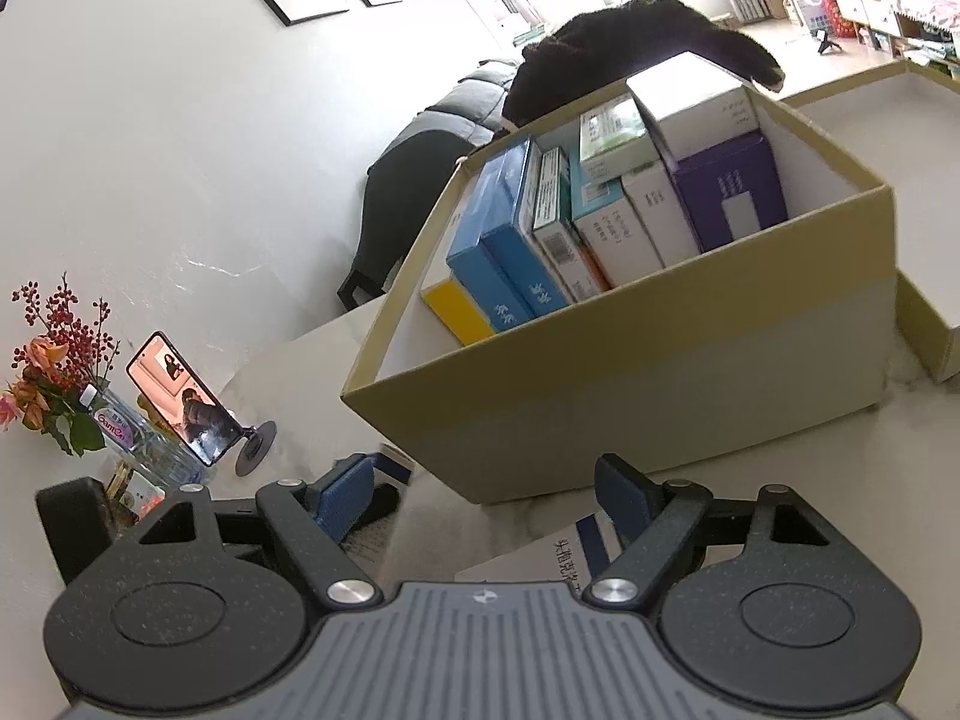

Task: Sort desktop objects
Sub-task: 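Carry the strawberry-print box with the left tool toward the deep box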

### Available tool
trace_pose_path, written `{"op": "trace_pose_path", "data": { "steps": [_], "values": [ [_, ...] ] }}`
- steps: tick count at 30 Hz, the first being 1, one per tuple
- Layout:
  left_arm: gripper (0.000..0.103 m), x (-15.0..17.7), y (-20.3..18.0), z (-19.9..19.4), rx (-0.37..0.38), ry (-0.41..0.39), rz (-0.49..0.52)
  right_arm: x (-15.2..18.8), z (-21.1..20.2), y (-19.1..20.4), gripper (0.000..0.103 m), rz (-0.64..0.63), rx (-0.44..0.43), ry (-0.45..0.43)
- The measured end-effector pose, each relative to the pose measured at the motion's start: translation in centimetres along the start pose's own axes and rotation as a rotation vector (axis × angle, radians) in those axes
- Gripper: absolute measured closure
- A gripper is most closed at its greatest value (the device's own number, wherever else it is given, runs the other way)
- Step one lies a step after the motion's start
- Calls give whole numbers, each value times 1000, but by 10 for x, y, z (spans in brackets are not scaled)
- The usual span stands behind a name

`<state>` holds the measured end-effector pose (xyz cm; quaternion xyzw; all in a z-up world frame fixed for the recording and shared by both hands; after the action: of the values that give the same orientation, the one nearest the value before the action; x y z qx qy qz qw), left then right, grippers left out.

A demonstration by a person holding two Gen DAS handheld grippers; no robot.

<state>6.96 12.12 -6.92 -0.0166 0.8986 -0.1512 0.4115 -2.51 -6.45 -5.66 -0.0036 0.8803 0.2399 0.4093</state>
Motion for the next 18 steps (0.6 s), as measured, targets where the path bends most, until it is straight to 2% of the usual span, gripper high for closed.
{"op": "trace_pose_path", "data": {
  "steps": [13, 18],
  "values": [
    [46, -28, -15, -31, -27, -97, 30, -7, -24, -15, 18, -5, 28, -59],
    [46, -43, -22, -39, 9, -112, 19, -8, -31, -19, 15, -3, 23, -78]
  ]
}}
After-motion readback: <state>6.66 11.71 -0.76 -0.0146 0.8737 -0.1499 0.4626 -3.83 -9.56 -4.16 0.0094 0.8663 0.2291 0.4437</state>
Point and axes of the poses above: each gripper's, at about its wrist camera, not at the fingertips, and z roughly the way its jaws point, y to its left, x to its underside, the point moved 3 cm from there along z, roughly the way its jaws point, and after that the axes turned 10 degrees about -z, right-handed, at the moved point
